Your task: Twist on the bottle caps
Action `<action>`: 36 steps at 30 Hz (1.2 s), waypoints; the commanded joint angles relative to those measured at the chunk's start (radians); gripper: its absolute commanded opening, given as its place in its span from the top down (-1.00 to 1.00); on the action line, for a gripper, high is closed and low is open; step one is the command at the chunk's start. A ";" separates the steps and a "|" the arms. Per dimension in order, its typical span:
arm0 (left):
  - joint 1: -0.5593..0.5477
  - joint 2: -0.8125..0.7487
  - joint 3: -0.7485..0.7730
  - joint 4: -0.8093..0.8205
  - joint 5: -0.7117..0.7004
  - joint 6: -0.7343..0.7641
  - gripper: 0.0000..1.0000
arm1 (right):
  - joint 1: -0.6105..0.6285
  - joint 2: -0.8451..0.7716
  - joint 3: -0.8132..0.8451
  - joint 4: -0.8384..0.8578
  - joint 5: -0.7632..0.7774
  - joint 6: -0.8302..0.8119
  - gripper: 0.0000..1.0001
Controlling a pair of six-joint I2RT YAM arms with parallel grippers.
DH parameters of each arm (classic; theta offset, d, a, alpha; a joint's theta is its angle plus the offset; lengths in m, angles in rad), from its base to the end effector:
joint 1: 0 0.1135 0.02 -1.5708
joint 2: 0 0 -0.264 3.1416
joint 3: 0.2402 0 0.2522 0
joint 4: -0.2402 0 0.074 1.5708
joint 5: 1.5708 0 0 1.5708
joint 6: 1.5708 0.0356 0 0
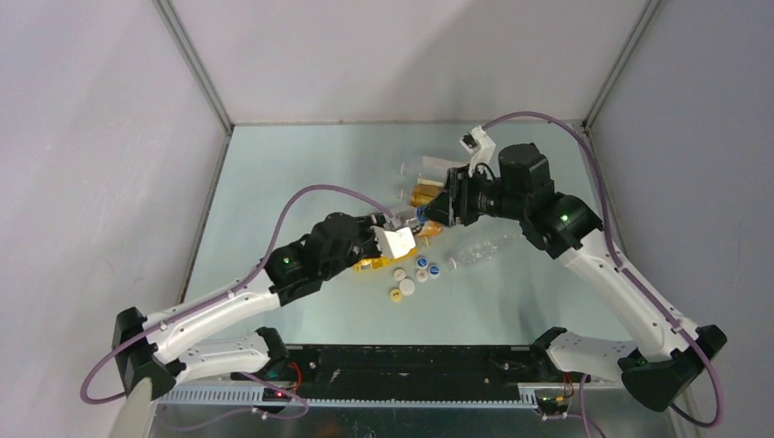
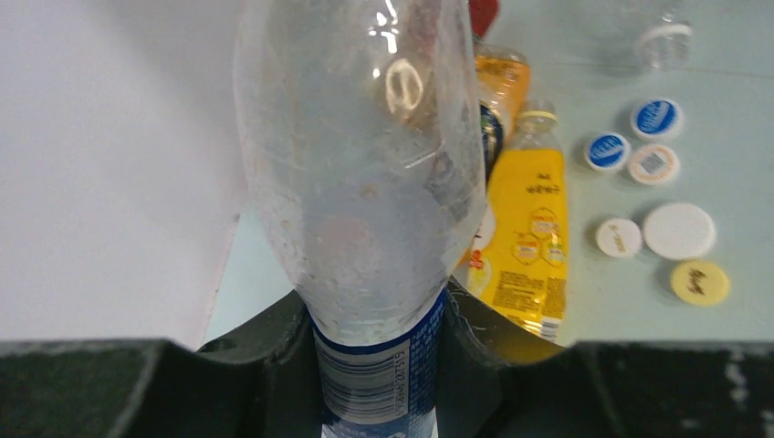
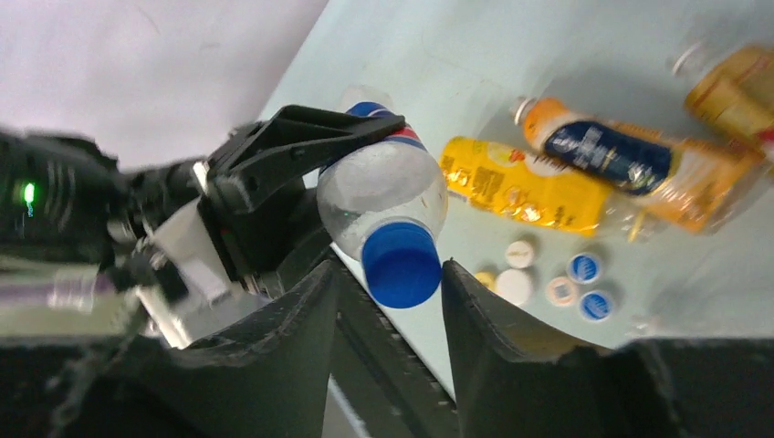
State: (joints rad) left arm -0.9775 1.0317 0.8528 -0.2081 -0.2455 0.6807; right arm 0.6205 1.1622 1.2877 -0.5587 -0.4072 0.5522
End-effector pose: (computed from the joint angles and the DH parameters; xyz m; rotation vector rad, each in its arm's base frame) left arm 0.1395 -0.1914 0.3145 1.3212 1.4286 0.0438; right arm 0.1931 0.1554 0.4012 -0.3557 2.1315 1.1263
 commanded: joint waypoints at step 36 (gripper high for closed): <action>0.108 0.072 0.247 -0.461 0.640 -0.020 0.90 | 0.126 -0.159 -0.078 -0.253 -0.312 -1.494 0.01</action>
State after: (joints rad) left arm -0.8764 1.1103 1.0569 -0.6983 0.3702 0.6773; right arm 0.7372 0.9981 1.2068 -0.8017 -0.7452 -0.9283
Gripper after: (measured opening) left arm 0.408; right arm 0.506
